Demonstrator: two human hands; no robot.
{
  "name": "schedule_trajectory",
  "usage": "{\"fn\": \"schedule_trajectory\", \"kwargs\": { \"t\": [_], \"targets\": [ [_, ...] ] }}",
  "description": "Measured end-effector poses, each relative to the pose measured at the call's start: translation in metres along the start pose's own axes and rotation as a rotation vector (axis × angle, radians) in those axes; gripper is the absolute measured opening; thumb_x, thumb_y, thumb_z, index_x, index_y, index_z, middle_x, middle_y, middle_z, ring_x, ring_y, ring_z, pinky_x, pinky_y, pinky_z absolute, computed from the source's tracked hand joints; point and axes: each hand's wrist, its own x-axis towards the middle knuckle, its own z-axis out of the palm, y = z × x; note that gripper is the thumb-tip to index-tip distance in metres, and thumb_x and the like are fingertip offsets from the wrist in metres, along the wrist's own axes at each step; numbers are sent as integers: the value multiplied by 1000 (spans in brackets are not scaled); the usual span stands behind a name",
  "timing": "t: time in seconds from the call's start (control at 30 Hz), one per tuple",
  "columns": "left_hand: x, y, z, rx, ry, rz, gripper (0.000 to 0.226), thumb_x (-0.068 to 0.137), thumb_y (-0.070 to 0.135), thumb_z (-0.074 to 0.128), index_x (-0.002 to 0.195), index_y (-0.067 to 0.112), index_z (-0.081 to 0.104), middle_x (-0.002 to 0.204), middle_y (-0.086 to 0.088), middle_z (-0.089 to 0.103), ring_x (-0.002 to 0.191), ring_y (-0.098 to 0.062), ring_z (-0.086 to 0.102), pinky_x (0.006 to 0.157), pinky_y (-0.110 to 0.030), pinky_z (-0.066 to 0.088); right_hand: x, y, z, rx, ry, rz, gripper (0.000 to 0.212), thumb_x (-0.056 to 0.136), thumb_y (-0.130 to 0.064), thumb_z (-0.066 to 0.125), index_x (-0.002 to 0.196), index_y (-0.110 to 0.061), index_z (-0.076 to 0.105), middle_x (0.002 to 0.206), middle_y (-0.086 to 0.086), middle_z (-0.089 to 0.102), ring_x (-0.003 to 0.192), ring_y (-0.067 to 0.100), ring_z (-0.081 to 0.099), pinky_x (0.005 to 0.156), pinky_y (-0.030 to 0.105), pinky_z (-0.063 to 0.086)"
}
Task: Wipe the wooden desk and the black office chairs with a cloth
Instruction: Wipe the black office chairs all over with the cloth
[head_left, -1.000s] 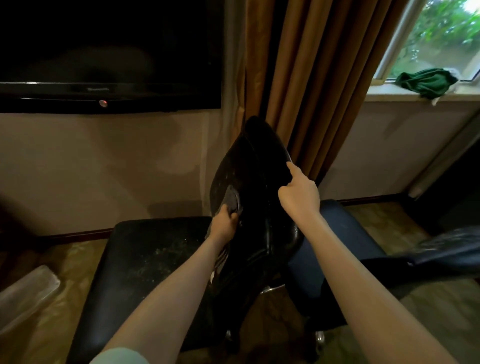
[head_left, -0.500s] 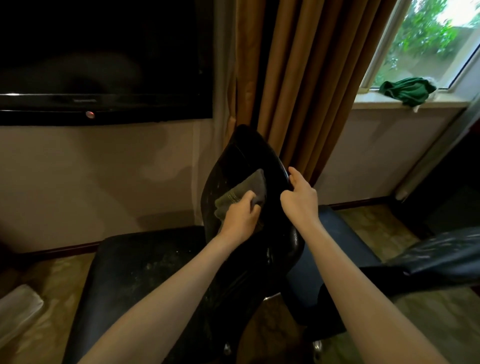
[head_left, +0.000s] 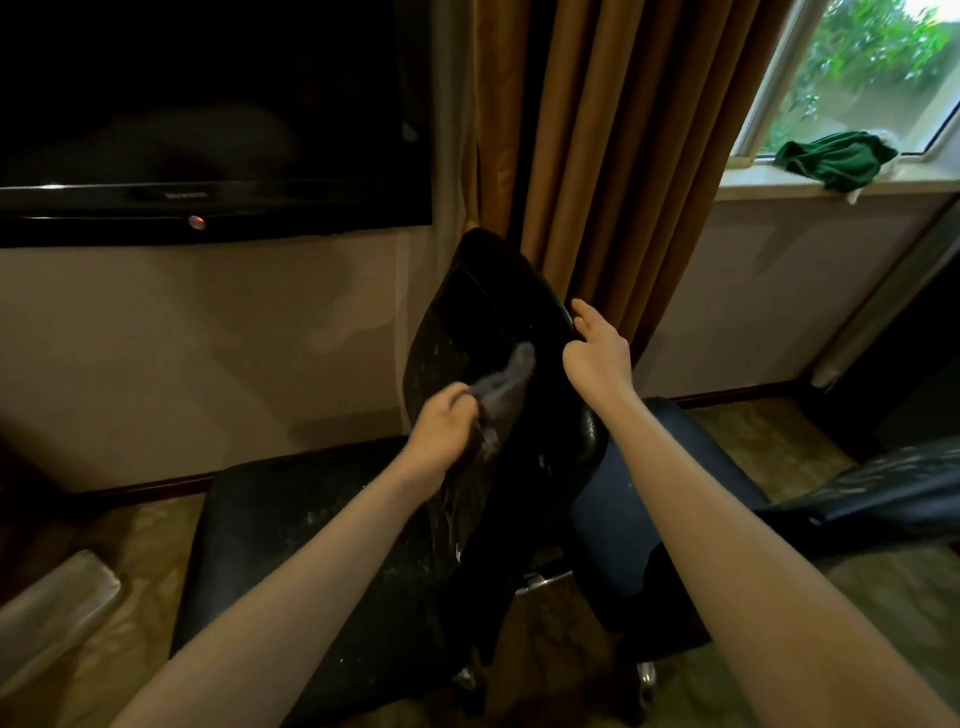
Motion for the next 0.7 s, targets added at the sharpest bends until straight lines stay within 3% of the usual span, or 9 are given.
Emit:
{"fn": "schedule_trajectory", "kwargs": {
  "t": [0.1,0.2,0.27,0.37,0.47,0.6,0.7],
  "targets": [
    [20,33,-13,-216,197,-130,25,100,14,34,111,6,55,98,-8,53,92,-19,57,72,-29,42,1,2,-2,39,54,22,66,87,7,38,146,-20,33,149,3,37,92,14,62,52,14,42],
    [38,75,-20,-232,271,-4,19,100,12,33,103,12,51,86,-4,53,74,-16,55,62,-26,42,-1,6,-4,65,70,77,61,89,3,37,146,-20,35,149,5,36,91,8,56,60,15,42],
    [57,94,-15,-148,262,80,19,101,14,32,96,17,49,85,-4,53,75,-18,53,64,-27,41,-2,6,-5,23,80,100,56,93,-3,37,146,-19,34,148,4,38,85,4,52,64,14,41],
    [82,104,2,189,233,211,26,101,16,32,77,22,40,76,-1,45,67,-15,44,60,-28,33,-2,8,-3,-58,100,134,49,98,-14,36,146,-21,34,143,3,45,104,16,57,77,24,45],
    [98,92,26,426,129,254,29,99,15,34,71,20,33,69,1,37,58,-12,35,59,-29,28,-2,14,1,-114,152,141,44,99,-22,34,143,-23,37,129,1,55,94,20,62,76,33,50],
    [99,72,47,418,60,261,27,98,14,36,72,19,33,70,1,40,61,-11,38,64,-31,30,5,22,1,-237,165,96,49,94,-19,36,142,-25,37,128,4,56,103,29,60,90,46,49],
    [86,63,48,434,42,287,25,98,13,37,74,20,35,75,2,46,69,-12,44,67,-30,32,6,19,0,-166,152,80,51,92,-11,39,143,-21,37,135,5,51,110,24,56,92,41,49]
  ]
}}
